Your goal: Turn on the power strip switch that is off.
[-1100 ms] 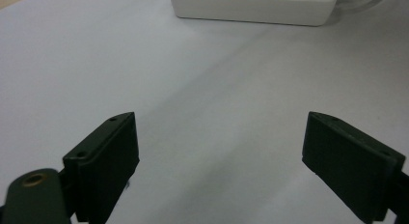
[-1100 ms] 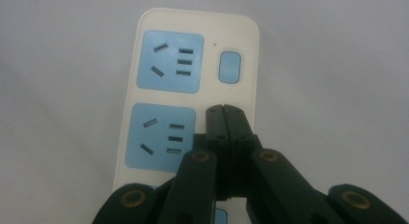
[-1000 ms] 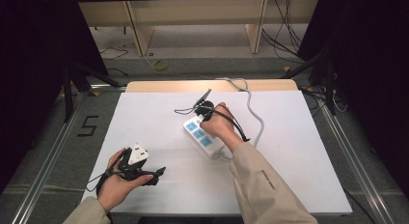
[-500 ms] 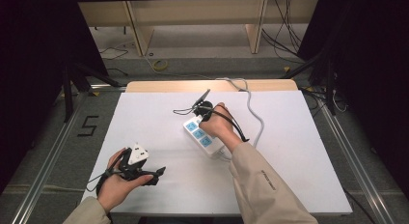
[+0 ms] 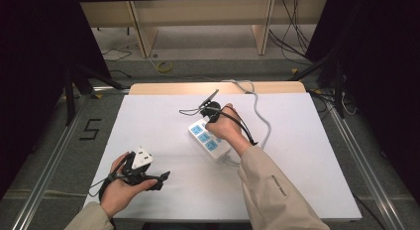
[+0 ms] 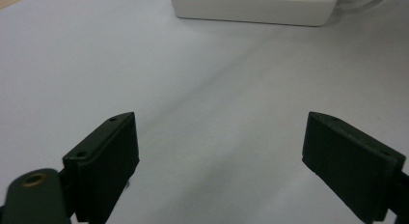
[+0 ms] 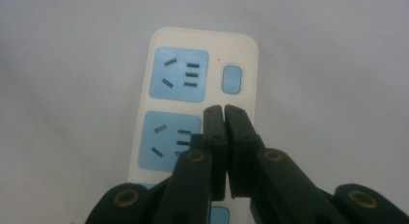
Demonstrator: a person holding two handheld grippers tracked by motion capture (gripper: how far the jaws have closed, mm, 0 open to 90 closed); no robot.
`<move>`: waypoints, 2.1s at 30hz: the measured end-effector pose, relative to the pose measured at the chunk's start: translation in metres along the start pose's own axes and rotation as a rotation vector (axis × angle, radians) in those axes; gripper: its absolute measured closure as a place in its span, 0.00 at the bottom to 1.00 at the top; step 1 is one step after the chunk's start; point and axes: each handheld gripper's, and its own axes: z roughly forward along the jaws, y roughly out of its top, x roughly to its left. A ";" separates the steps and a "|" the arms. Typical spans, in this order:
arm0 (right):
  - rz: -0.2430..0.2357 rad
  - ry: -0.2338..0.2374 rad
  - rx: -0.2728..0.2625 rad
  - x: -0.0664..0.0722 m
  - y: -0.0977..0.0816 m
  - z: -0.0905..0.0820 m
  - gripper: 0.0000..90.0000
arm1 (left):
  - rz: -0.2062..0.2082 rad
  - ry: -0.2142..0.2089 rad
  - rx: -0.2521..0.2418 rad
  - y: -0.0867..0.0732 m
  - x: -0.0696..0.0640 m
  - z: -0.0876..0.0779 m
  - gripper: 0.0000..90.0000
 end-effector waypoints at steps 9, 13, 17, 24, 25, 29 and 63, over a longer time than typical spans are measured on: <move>0.001 0.006 -0.014 0.001 -0.001 -0.005 0.95 | 0.000 0.001 -0.001 0.000 0.000 0.000 0.13; 0.006 0.011 -0.024 0.000 -0.003 -0.009 0.94 | -0.001 0.001 -0.001 0.000 0.000 0.000 0.13; 0.012 0.015 -0.034 -0.003 -0.007 -0.012 0.94 | -0.001 0.002 0.000 0.000 0.000 0.000 0.13; 0.028 0.018 -0.050 -0.008 -0.014 -0.017 0.91 | -0.002 0.003 -0.001 0.000 0.000 0.000 0.13; 0.028 0.022 -0.054 -0.010 -0.015 -0.018 0.90 | -0.002 0.003 -0.001 0.000 0.000 0.000 0.13; 0.037 0.025 -0.064 -0.013 -0.019 -0.021 0.90 | -0.006 0.004 -0.003 0.000 0.000 0.000 0.13; 0.104 0.040 -0.149 -0.032 -0.062 -0.050 0.75 | -0.004 0.007 0.009 -0.001 0.001 0.000 0.13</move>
